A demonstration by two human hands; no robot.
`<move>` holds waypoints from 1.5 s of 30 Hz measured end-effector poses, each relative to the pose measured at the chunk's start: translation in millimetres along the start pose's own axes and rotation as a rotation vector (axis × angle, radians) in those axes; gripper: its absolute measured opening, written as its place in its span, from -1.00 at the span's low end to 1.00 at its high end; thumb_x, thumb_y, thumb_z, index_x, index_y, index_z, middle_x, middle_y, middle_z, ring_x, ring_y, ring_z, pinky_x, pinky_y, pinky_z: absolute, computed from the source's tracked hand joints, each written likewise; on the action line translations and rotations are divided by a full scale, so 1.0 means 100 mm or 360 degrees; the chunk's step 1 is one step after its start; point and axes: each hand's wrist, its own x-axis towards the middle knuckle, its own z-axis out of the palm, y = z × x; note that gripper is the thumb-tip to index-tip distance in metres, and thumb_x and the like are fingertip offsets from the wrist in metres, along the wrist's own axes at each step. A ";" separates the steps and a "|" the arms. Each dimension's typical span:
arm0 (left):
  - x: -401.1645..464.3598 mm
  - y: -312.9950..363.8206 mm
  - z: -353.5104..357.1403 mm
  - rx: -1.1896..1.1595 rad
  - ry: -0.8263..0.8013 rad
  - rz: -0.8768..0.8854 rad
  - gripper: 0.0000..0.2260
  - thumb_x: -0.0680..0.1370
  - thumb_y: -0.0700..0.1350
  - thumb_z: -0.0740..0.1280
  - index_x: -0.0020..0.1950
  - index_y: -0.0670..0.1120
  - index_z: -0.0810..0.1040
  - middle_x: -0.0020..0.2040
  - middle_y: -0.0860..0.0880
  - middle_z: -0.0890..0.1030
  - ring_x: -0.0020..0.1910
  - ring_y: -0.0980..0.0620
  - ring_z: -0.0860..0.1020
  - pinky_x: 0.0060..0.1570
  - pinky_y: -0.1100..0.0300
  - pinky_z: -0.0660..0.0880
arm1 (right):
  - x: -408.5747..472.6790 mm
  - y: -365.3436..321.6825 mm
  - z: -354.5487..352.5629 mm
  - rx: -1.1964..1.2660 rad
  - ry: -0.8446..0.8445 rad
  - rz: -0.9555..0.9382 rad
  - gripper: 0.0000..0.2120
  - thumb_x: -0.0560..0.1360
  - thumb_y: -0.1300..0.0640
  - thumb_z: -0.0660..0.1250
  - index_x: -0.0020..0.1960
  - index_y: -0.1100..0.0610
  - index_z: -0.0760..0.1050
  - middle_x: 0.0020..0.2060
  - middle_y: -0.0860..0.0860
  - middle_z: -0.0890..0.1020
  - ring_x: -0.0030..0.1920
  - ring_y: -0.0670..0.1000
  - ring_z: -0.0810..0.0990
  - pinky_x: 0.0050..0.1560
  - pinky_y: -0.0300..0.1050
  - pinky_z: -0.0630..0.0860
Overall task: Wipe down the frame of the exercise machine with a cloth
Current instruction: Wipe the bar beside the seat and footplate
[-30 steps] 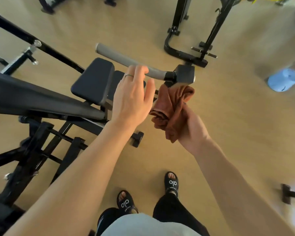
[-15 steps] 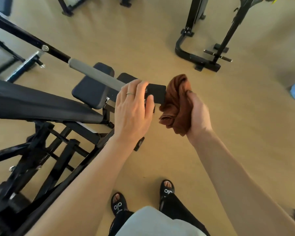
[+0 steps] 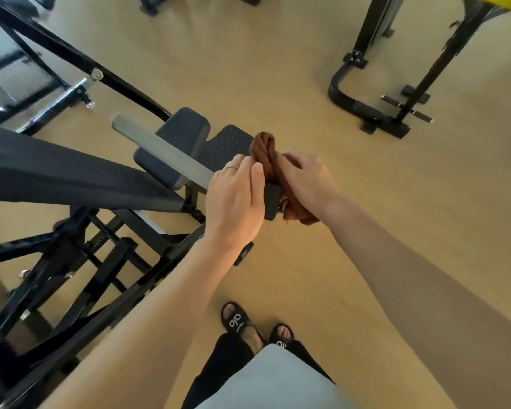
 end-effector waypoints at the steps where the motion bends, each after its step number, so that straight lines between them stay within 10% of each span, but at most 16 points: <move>1: -0.01 0.00 0.02 -0.0001 0.0029 -0.0007 -0.74 0.74 -0.13 0.08 -0.05 -0.15 0.48 -0.14 -0.01 0.49 -0.18 0.01 0.44 -0.03 -0.03 0.48 | 0.08 0.05 0.01 -0.0078 -0.0040 0.0006 -0.70 0.67 -0.15 0.19 0.00 0.00 0.59 -0.22 0.04 0.68 -0.29 0.02 0.70 -0.28 -0.03 0.64; 10: -0.01 -0.05 0.08 -0.0041 0.0110 0.0030 -0.59 0.75 0.07 -0.08 -0.02 -0.10 0.45 -0.13 0.01 0.52 -0.18 0.19 0.33 -0.05 0.31 0.31 | 0.62 0.37 0.13 -0.0229 -0.0237 0.0262 -0.74 0.67 -0.12 0.22 0.07 0.05 0.54 -0.13 0.07 0.66 -0.18 0.05 0.68 -0.30 -0.14 0.52; 17: 0.14 0.31 -0.01 -0.0717 0.0091 -0.0604 -0.81 0.71 0.02 0.07 -0.08 0.09 0.36 -0.13 0.09 0.43 -0.10 -0.07 0.48 -0.07 -0.17 0.58 | 0.31 0.11 -0.10 0.0062 -0.0431 -0.0176 -0.81 0.62 -0.07 0.30 -0.12 -0.04 0.56 -0.23 -0.10 0.63 -0.18 -0.19 0.60 -0.22 -0.45 0.44; 24: 0.21 0.53 0.17 -0.0212 0.0582 -0.0857 -0.85 0.71 -0.08 0.07 -0.02 -0.04 0.35 -0.14 0.10 0.38 -0.15 0.14 0.41 -0.09 0.37 0.37 | 0.61 0.44 0.04 -0.0020 -0.0490 -0.0342 -0.74 0.64 -0.15 0.27 -0.01 0.03 0.52 -0.12 -0.01 0.59 -0.12 -0.12 0.60 -0.15 -0.36 0.53; 29: 0.21 0.53 0.21 -0.0035 0.0658 -0.0950 -0.80 0.73 -0.13 0.09 -0.08 -0.05 0.38 -0.18 0.01 0.43 -0.14 0.03 0.45 -0.03 0.21 0.41 | 1.07 0.74 0.06 -0.0210 -0.0578 0.0017 -0.66 0.67 -0.14 0.24 0.19 0.13 0.52 0.06 0.10 0.59 0.07 0.07 0.62 0.09 0.10 0.67; 39: 0.24 0.61 0.18 -0.0009 0.0687 -0.0956 -0.82 0.72 -0.09 0.08 -0.06 -0.02 0.37 -0.14 0.00 0.47 -0.12 -0.08 0.49 0.05 -0.17 0.50 | 0.45 0.27 -0.03 0.0112 -0.0650 -0.0567 -0.75 0.65 -0.18 0.21 0.03 -0.02 0.51 -0.06 -0.07 0.54 -0.06 -0.14 0.55 -0.04 -0.42 0.50; 45: 0.22 0.54 0.18 -0.0040 0.0649 -0.0981 -0.76 0.72 -0.07 0.07 -0.09 -0.08 0.40 -0.21 0.04 0.42 -0.19 -0.07 0.46 -0.01 -0.18 0.49 | 1.23 0.94 0.10 -0.0262 -0.0658 0.0003 -0.68 0.68 -0.16 0.18 0.16 0.08 0.50 0.13 0.11 0.55 0.06 0.06 0.60 -0.18 -0.18 0.65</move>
